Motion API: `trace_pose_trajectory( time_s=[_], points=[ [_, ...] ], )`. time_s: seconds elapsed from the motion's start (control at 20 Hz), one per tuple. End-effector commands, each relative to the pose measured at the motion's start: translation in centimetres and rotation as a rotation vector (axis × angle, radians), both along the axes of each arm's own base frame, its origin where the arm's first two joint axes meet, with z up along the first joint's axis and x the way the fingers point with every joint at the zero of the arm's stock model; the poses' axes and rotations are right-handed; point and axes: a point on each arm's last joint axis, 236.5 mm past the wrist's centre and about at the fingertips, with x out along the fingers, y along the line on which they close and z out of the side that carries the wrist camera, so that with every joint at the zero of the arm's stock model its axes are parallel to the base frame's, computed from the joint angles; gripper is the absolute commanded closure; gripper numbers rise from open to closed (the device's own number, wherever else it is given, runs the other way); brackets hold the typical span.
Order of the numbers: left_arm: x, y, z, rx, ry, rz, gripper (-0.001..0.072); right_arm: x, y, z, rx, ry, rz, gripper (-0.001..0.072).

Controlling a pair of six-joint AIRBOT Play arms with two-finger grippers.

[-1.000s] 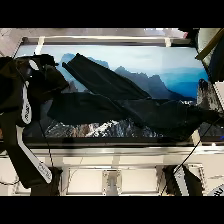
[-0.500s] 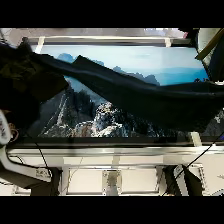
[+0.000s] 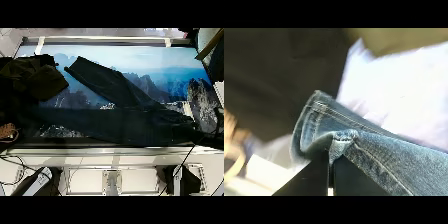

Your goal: Fold the clothes and pants, and hang the long-sleeved shirts on hangers.

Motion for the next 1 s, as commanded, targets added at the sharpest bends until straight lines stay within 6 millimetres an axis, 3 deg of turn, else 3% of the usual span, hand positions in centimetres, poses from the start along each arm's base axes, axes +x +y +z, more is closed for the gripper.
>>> trace_pose_trajectory(
  time_s=[0.0,0.15,0.2,0.25,0.3,0.4,0.45,0.5,0.55,0.6,0.65,0.7,0.8,0.95],
  points=[
    [-4.9,0.9,-5.2,0.000,0.071,0.075,0.0691,-2.9,-0.5,-2.3,-0.039,0.109,0.004,0.0674],
    [-3.9,1.6,-5.6,0.008,0.043,0.084,0.0690,-5.4,-1.8,-2.8,-0.079,0.236,0.014,0.0672],
    [-3.3,1.7,-5.2,0.007,0.013,0.088,0.0657,-6.4,-1.6,-3.1,-0.062,0.285,0.021,0.0624],
    [-2.7,2.0,-4.2,0.020,-0.015,0.090,0.0339,-7.2,-1.2,-3.0,-0.040,0.323,0.018,0.0387],
    [-1.7,2.5,-2.3,0.038,-0.060,0.091,-0.0004,-7.4,-1.2,-2.3,-0.036,0.334,-0.009,0.0072],
    [2.4,2.6,4.7,0.057,-0.263,0.063,0.0007,-5.1,-3.1,1.4,-0.105,0.224,-0.093,0.0067],
    [5.3,1.3,9.3,0.052,-0.402,-0.005,0.0007,-3.0,-4.3,4.0,-0.150,0.121,-0.142,0.0068],
    [8.1,-0.4,13.0,0.040,-0.502,-0.072,0.0008,0.0,-6.1,7.5,-0.219,-0.039,-0.194,0.0069],
    [10.5,-1.8,14.7,0.040,-0.526,-0.133,0.0008,3.1,-7.9,11.0,-0.288,-0.212,-0.231,0.0070],
    [13.2,-3.7,14.8,0.025,-0.508,-0.199,0.0009,5.4,-9.0,13.4,-0.309,-0.328,-0.257,0.0085],
    [16.4,-6.0,13.5,-0.026,-0.460,-0.251,0.0008,7.0,-9.3,13.9,-0.274,-0.366,-0.260,0.0134],
    [19.3,-8.5,11.4,-0.074,-0.396,-0.299,0.0008,8.1,-8.8,12.6,-0.191,-0.336,-0.250,0.0137],
    [25.3,-14.2,5.6,-0.169,-0.265,-0.382,0.0007,9.2,-7.2,8.1,0.022,-0.197,-0.226,0.0137],
    [32.8,-19.8,-0.6,-0.267,-0.258,-0.356,0.0008,9.9,-6.2,2.9,0.220,-0.038,-0.218,0.0136]
  ],
)
